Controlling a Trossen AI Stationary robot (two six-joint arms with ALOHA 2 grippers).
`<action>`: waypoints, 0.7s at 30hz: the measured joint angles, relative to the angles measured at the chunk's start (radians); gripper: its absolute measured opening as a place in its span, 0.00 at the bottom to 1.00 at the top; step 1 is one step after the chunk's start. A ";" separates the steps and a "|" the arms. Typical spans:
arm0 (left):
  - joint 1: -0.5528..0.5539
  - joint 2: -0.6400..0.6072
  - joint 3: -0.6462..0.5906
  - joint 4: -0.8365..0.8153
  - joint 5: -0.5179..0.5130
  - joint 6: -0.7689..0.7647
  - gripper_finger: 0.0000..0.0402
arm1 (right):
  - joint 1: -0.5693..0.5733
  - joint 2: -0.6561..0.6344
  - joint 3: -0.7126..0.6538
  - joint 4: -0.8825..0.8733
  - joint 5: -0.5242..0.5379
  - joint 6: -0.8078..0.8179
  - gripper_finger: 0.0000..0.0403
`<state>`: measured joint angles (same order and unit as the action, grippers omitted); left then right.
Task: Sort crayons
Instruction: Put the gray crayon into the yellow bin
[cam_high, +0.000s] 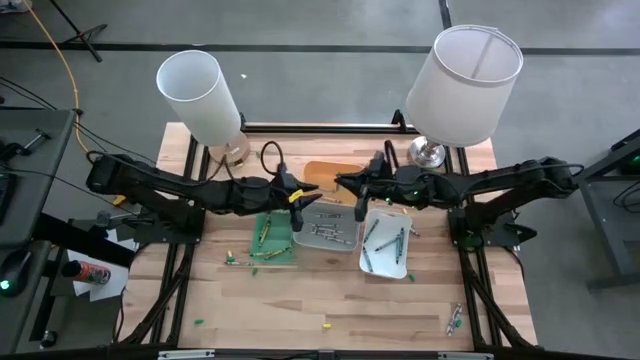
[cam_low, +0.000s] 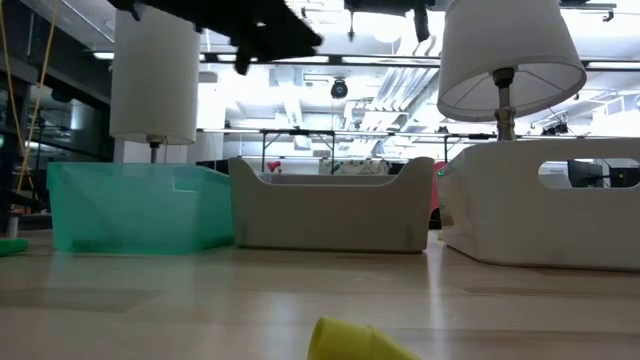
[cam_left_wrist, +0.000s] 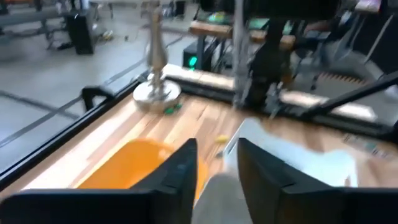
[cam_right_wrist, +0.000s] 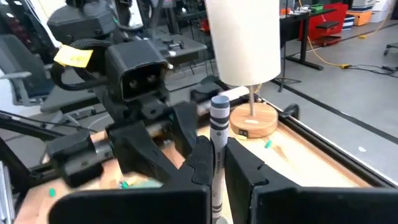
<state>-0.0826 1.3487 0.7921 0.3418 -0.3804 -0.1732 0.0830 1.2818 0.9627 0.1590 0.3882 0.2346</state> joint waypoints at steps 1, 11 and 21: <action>0.000 -0.024 0.000 -0.046 -0.010 0.001 0.28 | -0.005 -0.022 0.000 -0.036 -0.001 -0.006 0.01; -0.014 -0.301 -0.097 -0.120 -0.073 -0.032 0.43 | 0.009 -0.143 -0.002 -0.319 0.011 0.045 0.01; -0.044 -0.417 -0.165 0.083 -0.105 0.009 0.43 | -0.062 -0.063 0.038 -0.239 -0.080 0.012 0.00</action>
<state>-0.1262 0.9313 0.6273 0.4250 -0.4854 -0.1647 0.0215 1.2187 1.0010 -0.0797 0.3081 0.2466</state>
